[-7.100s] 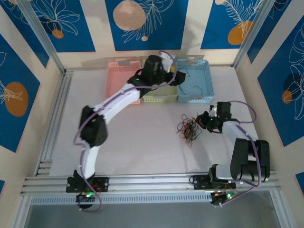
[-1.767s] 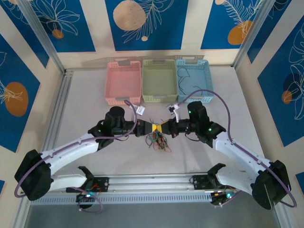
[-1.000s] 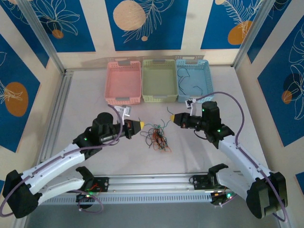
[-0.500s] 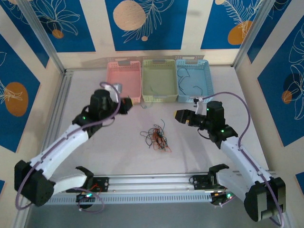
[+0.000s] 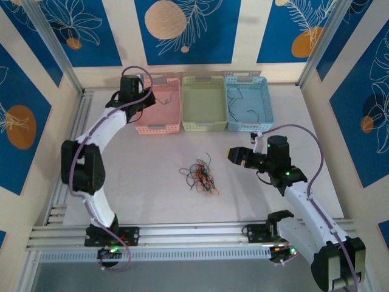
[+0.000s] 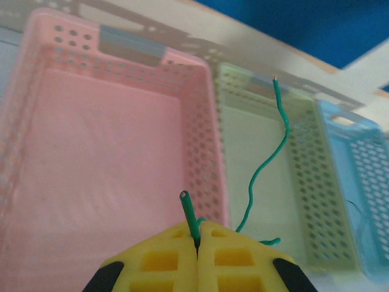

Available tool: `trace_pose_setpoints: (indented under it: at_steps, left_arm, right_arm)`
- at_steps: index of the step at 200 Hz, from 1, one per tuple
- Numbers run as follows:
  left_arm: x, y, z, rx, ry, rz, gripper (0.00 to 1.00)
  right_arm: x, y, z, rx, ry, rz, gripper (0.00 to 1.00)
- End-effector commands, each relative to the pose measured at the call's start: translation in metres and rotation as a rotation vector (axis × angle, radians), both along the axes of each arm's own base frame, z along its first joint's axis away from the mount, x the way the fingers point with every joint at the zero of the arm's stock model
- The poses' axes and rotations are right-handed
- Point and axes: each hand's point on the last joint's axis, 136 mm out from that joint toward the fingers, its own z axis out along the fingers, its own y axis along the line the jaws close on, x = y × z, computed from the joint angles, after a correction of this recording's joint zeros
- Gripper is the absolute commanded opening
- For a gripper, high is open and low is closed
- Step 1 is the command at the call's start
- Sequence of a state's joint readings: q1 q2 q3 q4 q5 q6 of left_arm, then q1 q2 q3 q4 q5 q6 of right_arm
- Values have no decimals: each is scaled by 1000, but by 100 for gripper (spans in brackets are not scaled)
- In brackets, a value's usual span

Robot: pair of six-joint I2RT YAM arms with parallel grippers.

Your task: Untangle the cables

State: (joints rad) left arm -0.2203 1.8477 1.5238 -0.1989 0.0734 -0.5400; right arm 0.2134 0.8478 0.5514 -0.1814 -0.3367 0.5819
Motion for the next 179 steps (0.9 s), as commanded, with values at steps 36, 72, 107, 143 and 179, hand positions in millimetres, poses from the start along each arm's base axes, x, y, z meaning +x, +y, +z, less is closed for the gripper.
trace_pose_setpoints:
  at_steps: [36, 72, 107, 143, 179]
  left_arm:
    - [36, 9, -45, -16, 84, 47, 49]
    - [20, 8, -4, -9, 23, -6, 70]
    - [-39, 6, 47, -57, -44, -98, 72]
    - [-136, -26, 37, -238, -26, -284, 71]
    - [-228, -48, -13, -320, 91, -408, 68]
  right_arm:
    - [-5, 0, -7, -6, 23, 23, 67]
    - [-5, 1, -9, -3, 29, 25, 66]
    - [-5, 6, -16, -8, 62, 40, 65]
    - [-8, 24, -39, -71, 153, 100, 60]
    - [-6, 46, -62, -186, 205, 154, 58]
